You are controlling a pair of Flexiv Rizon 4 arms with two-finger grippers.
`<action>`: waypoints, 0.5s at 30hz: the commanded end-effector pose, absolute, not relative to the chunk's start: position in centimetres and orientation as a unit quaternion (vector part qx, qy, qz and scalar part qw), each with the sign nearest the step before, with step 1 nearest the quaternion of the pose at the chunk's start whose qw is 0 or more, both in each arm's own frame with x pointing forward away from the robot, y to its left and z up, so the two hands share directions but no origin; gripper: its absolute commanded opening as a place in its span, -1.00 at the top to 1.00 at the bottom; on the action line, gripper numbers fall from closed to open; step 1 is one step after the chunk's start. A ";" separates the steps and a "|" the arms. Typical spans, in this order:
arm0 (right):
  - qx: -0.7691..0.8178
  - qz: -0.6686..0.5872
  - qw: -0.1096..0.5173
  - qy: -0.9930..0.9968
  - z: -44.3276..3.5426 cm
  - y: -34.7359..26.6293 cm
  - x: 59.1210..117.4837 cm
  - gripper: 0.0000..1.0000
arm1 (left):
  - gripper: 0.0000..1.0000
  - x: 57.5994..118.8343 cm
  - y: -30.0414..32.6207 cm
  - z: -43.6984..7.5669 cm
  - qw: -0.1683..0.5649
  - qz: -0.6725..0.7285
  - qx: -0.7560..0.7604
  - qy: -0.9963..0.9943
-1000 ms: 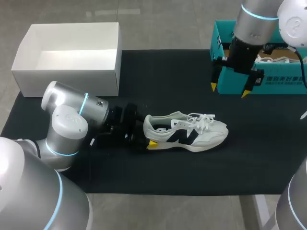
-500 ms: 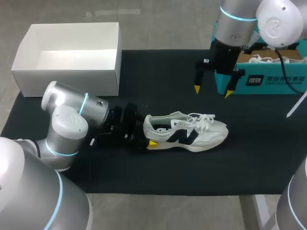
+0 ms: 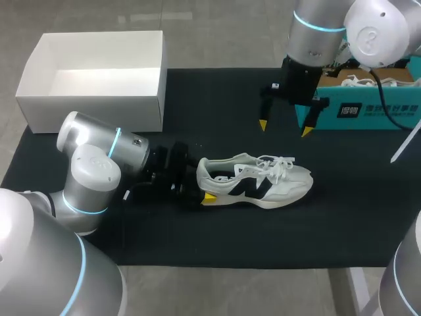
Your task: Take the shoe out of the shoebox, open the shoe tongue, remove and reinsert the insole, then place the shoe into the shoebox
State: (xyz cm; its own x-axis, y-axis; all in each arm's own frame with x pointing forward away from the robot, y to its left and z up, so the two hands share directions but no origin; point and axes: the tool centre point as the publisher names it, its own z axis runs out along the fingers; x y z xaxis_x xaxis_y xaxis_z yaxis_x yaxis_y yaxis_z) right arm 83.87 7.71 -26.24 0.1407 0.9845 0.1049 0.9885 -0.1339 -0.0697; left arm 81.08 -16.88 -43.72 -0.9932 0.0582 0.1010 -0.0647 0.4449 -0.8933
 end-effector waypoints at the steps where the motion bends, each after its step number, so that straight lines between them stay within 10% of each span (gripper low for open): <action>1: -0.769 -0.010 0.026 -0.639 -26.3 9.6 82.3 -1.00 | 1.00 81.1 -16.7 -44.0 0.059 0.525 0.002 -0.849; 15: -0.773 -0.004 0.022 -0.634 -29.1 13.2 79.9 -1.00 | 1.00 81.1 -16.7 -44.0 0.059 0.525 0.002 -0.849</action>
